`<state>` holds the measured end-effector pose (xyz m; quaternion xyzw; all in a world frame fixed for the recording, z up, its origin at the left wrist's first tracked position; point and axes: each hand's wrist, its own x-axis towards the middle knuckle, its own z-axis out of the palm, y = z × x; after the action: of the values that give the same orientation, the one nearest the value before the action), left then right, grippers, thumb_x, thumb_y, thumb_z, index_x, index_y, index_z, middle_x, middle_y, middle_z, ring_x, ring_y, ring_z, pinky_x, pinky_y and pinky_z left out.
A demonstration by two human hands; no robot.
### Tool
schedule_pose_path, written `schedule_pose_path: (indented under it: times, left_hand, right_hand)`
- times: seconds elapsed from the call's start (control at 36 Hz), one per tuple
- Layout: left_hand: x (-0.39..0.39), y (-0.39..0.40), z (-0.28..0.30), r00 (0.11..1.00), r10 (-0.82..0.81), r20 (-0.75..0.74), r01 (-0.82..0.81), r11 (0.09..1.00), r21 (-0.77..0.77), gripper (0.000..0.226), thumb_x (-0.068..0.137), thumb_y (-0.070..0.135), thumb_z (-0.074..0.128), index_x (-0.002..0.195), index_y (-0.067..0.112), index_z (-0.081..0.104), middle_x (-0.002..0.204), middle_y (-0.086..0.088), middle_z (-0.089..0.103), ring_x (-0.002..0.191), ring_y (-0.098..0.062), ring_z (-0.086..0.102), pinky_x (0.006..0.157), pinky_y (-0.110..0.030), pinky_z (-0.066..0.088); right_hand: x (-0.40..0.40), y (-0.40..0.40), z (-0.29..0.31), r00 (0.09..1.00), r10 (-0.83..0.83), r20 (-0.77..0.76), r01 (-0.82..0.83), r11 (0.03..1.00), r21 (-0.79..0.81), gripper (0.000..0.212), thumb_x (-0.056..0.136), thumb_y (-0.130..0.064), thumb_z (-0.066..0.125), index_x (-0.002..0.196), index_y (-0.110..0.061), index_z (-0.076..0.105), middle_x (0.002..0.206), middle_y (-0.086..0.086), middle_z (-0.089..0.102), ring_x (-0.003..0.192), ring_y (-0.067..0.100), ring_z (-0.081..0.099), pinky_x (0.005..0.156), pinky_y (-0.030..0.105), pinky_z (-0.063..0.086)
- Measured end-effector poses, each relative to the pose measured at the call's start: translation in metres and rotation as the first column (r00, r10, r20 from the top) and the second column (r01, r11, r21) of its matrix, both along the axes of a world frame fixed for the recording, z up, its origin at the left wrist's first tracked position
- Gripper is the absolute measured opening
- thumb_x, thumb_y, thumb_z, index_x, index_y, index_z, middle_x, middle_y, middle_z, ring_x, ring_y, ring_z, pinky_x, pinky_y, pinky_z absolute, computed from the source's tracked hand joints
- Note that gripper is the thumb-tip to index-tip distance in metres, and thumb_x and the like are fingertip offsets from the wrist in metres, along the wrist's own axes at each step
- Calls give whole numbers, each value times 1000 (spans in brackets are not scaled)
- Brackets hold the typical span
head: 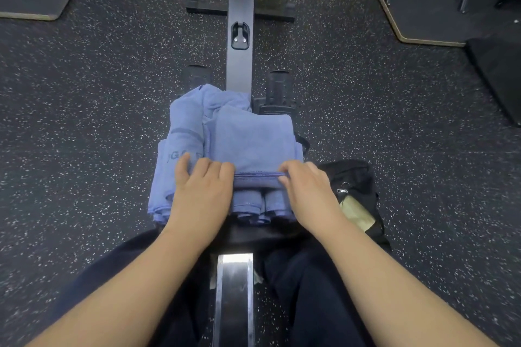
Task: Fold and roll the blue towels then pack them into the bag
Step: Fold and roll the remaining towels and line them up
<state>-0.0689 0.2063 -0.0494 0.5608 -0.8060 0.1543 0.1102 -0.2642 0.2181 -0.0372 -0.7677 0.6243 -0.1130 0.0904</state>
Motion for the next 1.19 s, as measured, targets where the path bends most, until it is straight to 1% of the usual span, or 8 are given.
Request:
schedule_pose_path:
  times: [0.08, 0.17, 0.39, 0.61, 0.75, 1.03, 1.11, 1.19]
  left_hand:
    - [1, -1, 2, 1000, 6, 21, -6, 1000, -26, 25, 71, -2, 39, 77, 12, 58, 67, -6, 52, 74, -29, 56, 101, -51, 25]
    - [2, -3, 4, 999, 26, 45, -24, 999, -44, 24, 70, -2, 40, 72, 13, 59, 67, -5, 49, 76, -29, 56, 100, -51, 25]
    - [1, -7, 5, 994, 89, 58, -89, 996, 0, 33, 59, 2, 79, 69, 16, 51, 69, -3, 47, 74, -28, 52, 92, -44, 24]
    - [-8, -3, 8, 996, -88, 22, 88, 995, -39, 13, 62, 7, 58, 67, 17, 53, 70, -3, 47, 78, -26, 44, 74, -38, 24]
    - [-4, -1, 8, 991, -131, -22, 131, 991, -17, 15, 70, 6, 47, 71, 18, 56, 71, -1, 48, 77, -24, 49, 77, -39, 26]
    - [-1, 1, 4, 995, -100, 12, 98, 991, 87, 18, 69, 5, 60, 80, 19, 55, 78, 0, 49, 80, -24, 56, 82, -39, 29]
    - [-2, 0, 6, 996, -88, 1, 88, 991, 105, 15, 71, 6, 56, 79, 18, 55, 77, -1, 49, 79, -25, 56, 82, -40, 29]
    - [-2, -2, 7, 995, -95, -29, 97, 991, 94, 14, 71, 7, 57, 78, 19, 54, 76, -1, 50, 78, -25, 57, 82, -40, 29]
  right_hand:
    - [-1, -1, 0, 1000, 24, 2, -24, 999, -28, 19, 102, -23, 41, 113, -15, 54, 88, -10, 36, 101, 26, 43, 84, 35, 28]
    - [4, -5, -5, 997, -56, 54, 56, 998, 8, 13, 100, -19, 47, 104, -13, 58, 99, 2, 55, 98, 29, 49, 76, 36, 29]
    - [5, -11, -12, 980, -170, 100, 171, 985, -7, 11, 94, -25, 59, 94, -17, 67, 95, 5, 56, 94, 29, 54, 72, 34, 30]
    - [6, -10, -13, 987, -120, 103, 142, 958, -249, 6, 69, -17, 67, 74, -18, 64, 77, 0, 54, 78, 19, 40, 66, 31, 34]
    - [5, -5, -18, 980, -2, 200, 29, 991, -133, 34, 50, -1, 57, 80, -12, 66, 83, 0, 58, 80, 14, 40, 59, 31, 44]
    - [11, 1, -17, 981, -25, 193, 69, 972, -224, 23, 81, -15, 46, 83, -7, 67, 85, 3, 62, 84, 16, 43, 78, 22, 38]
    - [11, 1, -18, 986, 1, 165, 40, 969, -244, 7, 78, -12, 66, 84, -7, 65, 85, 5, 62, 86, 17, 40, 80, 24, 37]
    - [9, 1, -21, 989, -6, 147, 34, 982, -186, 24, 69, -10, 80, 85, -9, 63, 87, 4, 61, 87, 17, 40, 80, 26, 36]
